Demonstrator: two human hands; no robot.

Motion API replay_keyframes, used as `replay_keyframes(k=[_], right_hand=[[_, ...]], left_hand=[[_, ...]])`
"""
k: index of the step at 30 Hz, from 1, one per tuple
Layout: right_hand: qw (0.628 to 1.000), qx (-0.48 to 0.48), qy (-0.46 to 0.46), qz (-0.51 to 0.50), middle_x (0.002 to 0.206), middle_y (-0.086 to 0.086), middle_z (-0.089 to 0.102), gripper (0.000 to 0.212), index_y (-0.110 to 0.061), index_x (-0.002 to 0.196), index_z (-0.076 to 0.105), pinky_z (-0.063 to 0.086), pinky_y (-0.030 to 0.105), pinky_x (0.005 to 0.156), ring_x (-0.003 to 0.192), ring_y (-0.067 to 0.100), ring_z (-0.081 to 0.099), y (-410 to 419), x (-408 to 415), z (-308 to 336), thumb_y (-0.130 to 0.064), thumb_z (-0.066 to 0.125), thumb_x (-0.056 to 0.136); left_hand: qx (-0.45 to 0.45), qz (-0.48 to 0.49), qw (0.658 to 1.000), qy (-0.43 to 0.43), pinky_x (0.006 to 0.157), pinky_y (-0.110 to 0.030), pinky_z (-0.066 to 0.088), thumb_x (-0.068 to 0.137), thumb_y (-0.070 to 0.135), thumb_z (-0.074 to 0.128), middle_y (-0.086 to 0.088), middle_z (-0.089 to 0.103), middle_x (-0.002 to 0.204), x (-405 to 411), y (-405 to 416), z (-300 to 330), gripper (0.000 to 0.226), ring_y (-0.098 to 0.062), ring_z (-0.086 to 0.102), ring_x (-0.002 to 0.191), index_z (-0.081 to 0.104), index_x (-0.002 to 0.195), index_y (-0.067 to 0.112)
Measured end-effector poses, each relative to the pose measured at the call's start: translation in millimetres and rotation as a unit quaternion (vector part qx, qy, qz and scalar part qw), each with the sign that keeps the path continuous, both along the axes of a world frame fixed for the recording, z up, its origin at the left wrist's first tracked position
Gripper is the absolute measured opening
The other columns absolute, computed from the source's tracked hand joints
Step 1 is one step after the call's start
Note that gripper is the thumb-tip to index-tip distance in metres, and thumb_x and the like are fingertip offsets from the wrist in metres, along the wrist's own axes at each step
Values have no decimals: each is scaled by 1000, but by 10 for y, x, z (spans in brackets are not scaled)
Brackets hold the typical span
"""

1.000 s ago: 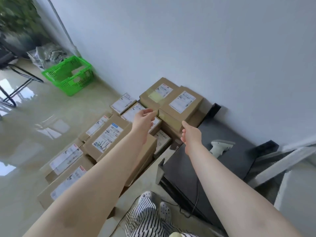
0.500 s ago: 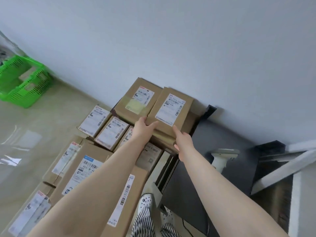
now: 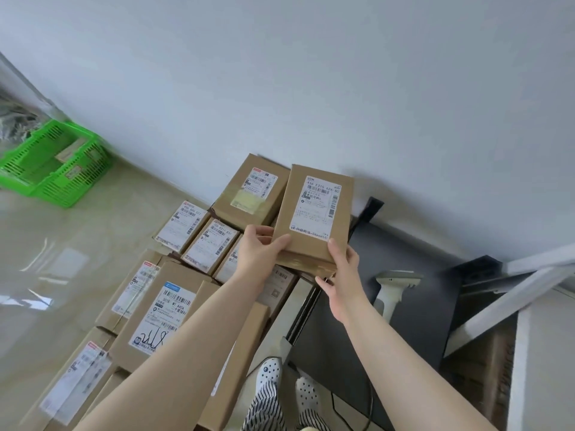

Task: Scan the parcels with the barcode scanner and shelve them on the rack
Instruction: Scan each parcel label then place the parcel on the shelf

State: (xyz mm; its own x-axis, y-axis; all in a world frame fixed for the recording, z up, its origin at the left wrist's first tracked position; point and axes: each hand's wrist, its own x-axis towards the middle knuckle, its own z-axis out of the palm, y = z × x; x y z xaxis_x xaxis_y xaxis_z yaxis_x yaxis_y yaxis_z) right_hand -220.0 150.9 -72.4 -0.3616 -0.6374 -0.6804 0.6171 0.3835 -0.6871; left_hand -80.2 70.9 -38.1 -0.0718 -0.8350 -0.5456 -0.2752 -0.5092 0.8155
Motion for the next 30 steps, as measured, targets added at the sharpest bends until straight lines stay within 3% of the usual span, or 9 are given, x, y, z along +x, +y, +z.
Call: replay_keyframes(k=[2, 6, 8, 13, 17, 20, 23, 26, 30], right_hand=[[999, -36, 20, 3, 136, -3, 53, 56, -33, 140, 39, 37, 50, 115, 127, 17, 51, 168, -21, 94, -42, 65, 91], [995, -88, 38, 27, 132, -6, 61, 55, -33, 140, 47, 48, 36, 99, 125, 15, 56, 447, -56, 247, -40, 65, 89], [993, -101, 40, 41, 130, -6, 64, 60, -33, 137, 49, 49, 30, 92, 124, 15, 58, 543, -73, 322, -44, 66, 80], [990, -115, 29, 78, 133, -4, 61, 62, -33, 137, 46, 47, 37, 103, 127, 16, 55, 667, -169, 433, -46, 65, 79], [986, -93, 80, 111, 133, -7, 60, 64, -27, 141, 45, 40, 38, 110, 124, 8, 55, 735, -254, 438, -48, 63, 84], [972, -17, 232, 30, 127, -6, 60, 43, -21, 133, 53, 42, 36, 106, 120, 11, 55, 796, -396, 284, -40, 62, 95], [894, 179, 412, -16, 132, 10, 54, 51, -11, 131, 52, 43, 45, 103, 124, 31, 48, 860, -615, 2, -35, 70, 89], [859, 290, 420, 42, 140, 20, 47, 69, -7, 135, 42, 40, 49, 102, 129, 40, 41, 919, -688, -244, -36, 76, 84], [851, 308, 414, 100, 135, 22, 53, 70, -5, 132, 36, 45, 51, 96, 126, 43, 49, 936, -700, -441, -33, 78, 83]], left_hand=[[19, -21, 998, 48, 70, -25, 48, 82, 32, 83, -2, 62, 107, 56, 73, 102, 56, -13, 63, 90, 53, 127, 19], [73, -114, 986, 97, 101, -42, 52, 51, 54, 89, -7, 58, 133, 144, 187, 217, 116, -23, 65, 114, 33, 151, 34], [93, -149, 975, 133, 107, -47, 49, 53, 49, 90, -7, 62, 135, 170, 265, 247, 123, -26, 67, 116, 23, 157, 40], [58, -157, 976, 136, 104, -46, 53, 52, 50, 88, -6, 68, 126, 144, 427, 322, 126, -23, 71, 108, 20, 157, 41], [19, -119, 982, 142, 85, -34, 60, 54, 45, 89, -8, 68, 125, 110, 522, 344, 123, -22, 74, 102, 23, 157, 38], [11, -87, 987, 137, 77, -29, 59, 51, 46, 89, -5, 68, 125, 142, 558, 332, 122, -18, 75, 98, 26, 155, 39], [9, -69, 990, 120, 87, -35, 58, 45, 54, 88, 0, 68, 128, 227, 561, 282, 125, -18, 73, 103, 28, 154, 40], [7, -59, 993, 106, 100, -46, 54, 48, 55, 90, 7, 68, 128, 325, 583, 217, 119, -18, 71, 108, 33, 152, 42], [4, -55, 993, 109, 105, -47, 51, 48, 54, 93, 5, 68, 131, 431, 628, 173, 122, -20, 70, 111, 32, 153, 42]])
